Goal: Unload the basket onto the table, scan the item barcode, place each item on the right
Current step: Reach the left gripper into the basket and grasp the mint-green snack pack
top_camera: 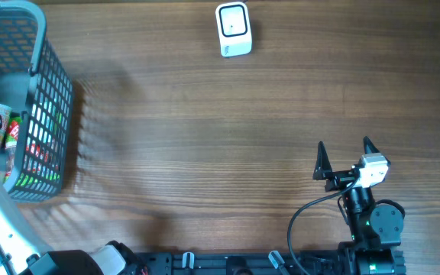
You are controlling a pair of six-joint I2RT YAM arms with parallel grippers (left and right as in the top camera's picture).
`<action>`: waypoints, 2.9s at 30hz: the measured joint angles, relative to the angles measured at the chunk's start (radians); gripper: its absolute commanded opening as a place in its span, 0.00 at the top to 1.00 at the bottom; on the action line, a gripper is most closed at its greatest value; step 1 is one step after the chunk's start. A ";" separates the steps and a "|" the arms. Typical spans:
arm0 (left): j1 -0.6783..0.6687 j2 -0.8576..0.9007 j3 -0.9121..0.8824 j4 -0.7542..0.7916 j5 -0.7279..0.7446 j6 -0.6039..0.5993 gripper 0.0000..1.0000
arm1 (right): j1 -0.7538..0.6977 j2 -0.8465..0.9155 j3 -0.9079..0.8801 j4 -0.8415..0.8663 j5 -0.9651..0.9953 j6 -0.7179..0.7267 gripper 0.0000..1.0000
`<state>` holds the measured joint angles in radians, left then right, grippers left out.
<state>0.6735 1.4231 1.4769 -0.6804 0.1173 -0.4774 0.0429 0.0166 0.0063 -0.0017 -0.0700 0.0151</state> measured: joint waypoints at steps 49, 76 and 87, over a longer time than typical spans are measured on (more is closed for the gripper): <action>0.000 0.000 0.000 0.010 0.000 0.000 0.00 | 0.000 0.000 0.000 0.000 0.000 0.000 0.00; -0.026 0.494 -0.002 -0.154 -0.098 -0.003 0.00 | 0.000 0.000 0.000 0.000 0.000 0.000 0.00; -0.026 0.527 -0.084 -0.089 -0.094 -0.003 0.96 | 0.000 0.000 0.000 0.000 0.000 0.000 0.00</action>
<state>0.6479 1.9499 1.3926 -0.7689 0.0235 -0.4805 0.0429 0.0166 0.0063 -0.0017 -0.0700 0.0151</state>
